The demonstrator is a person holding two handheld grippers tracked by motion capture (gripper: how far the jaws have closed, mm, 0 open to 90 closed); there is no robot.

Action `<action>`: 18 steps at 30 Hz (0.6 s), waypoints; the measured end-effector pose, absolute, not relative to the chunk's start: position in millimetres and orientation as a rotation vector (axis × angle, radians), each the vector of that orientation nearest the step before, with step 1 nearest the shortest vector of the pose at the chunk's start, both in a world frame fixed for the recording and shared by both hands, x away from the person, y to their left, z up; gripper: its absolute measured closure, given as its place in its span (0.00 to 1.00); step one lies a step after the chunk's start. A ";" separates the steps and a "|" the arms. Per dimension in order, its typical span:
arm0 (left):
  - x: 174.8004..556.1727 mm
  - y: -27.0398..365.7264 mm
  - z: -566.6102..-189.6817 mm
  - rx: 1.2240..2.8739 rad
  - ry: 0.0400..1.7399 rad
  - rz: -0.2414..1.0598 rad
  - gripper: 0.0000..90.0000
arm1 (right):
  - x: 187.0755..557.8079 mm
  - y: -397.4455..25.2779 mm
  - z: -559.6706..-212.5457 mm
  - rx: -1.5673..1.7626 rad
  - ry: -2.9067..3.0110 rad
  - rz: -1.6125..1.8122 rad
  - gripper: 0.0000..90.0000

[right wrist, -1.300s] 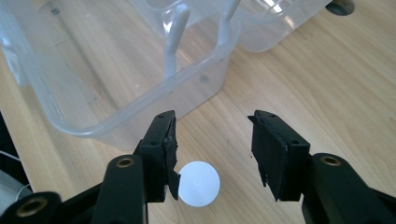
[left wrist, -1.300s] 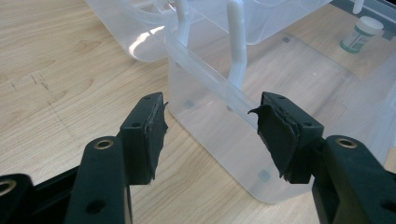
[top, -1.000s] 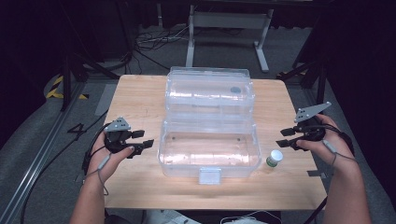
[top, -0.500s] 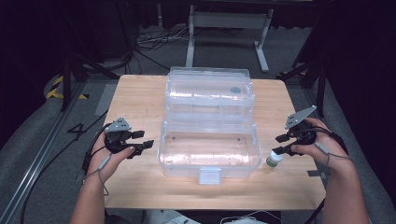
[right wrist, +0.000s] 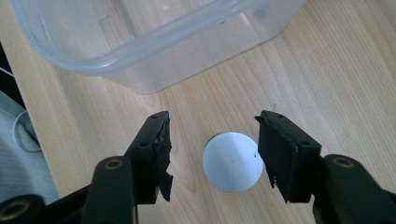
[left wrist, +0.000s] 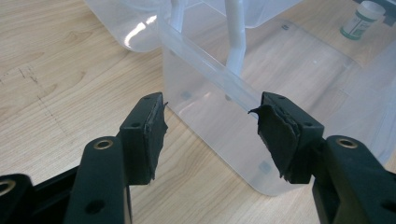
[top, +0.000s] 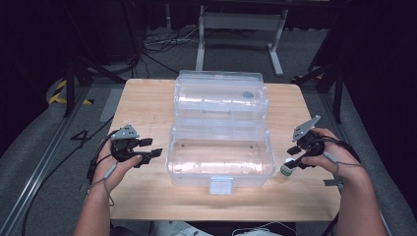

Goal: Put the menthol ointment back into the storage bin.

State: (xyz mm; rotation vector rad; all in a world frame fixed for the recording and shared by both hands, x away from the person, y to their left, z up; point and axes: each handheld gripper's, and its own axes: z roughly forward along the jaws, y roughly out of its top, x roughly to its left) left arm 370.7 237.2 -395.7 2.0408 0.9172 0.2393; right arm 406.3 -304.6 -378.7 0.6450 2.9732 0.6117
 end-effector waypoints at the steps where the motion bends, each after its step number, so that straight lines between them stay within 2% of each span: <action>1: 370.9 237.4 -396.1 2.042 0.917 0.238 0.47 | 406.3 -304.6 -378.7 0.645 2.973 0.612 0.50; 18: 373.3 238.5 -402.3 2.044 0.944 0.217 0.46 | 415.6 -305.9 -399.1 0.676 3.026 0.427 0.50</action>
